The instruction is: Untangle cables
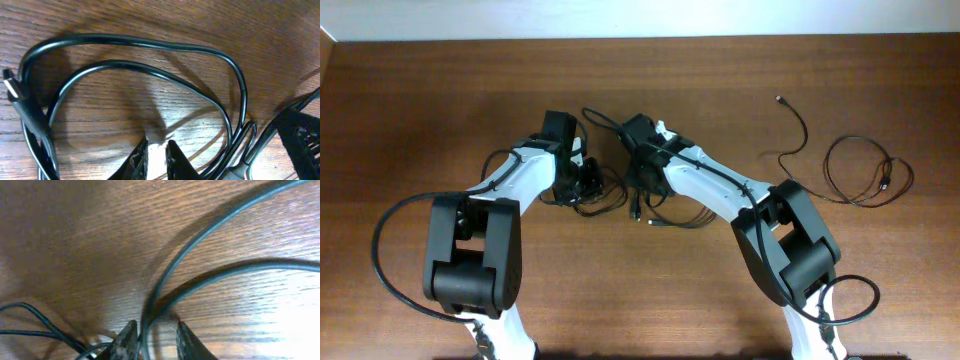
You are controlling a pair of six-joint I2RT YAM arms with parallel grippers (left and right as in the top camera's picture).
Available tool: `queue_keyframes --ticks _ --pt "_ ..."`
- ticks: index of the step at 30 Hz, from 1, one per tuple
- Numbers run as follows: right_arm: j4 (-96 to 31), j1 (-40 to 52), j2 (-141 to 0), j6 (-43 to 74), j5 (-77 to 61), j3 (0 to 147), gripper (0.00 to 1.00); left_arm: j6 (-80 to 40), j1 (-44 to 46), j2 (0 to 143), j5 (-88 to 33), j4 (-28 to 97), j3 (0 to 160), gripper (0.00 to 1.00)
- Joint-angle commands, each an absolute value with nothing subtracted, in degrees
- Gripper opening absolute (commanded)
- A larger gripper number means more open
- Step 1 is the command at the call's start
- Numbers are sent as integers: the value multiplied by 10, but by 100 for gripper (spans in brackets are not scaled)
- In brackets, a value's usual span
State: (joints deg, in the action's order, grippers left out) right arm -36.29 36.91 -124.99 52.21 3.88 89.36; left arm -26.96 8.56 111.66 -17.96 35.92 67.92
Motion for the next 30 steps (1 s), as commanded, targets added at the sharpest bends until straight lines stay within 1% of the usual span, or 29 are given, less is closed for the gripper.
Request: queue_keyframes --ticks 1,4,8,9,10,11,14,16,21,23,26,30 --pt "-393 371 -1276 521 41 888 4 -260 85 1143 -150 361 663 15" --pt "-392 357 -1251 464 -16 896 4 -260 85 1143 -150 360 663 15" --pt "-410 307 -1232 420 -185 901 4 -260 85 1143 -150 360 663 15" --pt "-418 298 -1233 420 -194 901 17 -260 85 1143 -150 360 662 15" --pt "-413 296 -1233 428 -195 901 34 -260 85 1143 -150 358 662 15" --pt "-400 298 -1233 429 -189 901 36 -260 85 1143 -150 355 662 16" --pt "-402 311 -1235 443 -131 900 36 -260 85 1143 -150 356 661 16" --pt "-400 326 -1245 474 -115 900 37 -260 85 1143 -150 356 661 17" --pt "-398 372 -1278 487 -48 900 37 -260 85 1143 -150 356 661 16" --pt "-423 382 -1279 482 -34 899 27 -260 85 1143 -150 356 661 14" --pt "-481 374 -1279 482 -22 899 24 -260 85 1143 -150 356 661 12" --pt "-519 345 -1279 401 -103 899 15 -260 85 1143 -145 356 661 13"
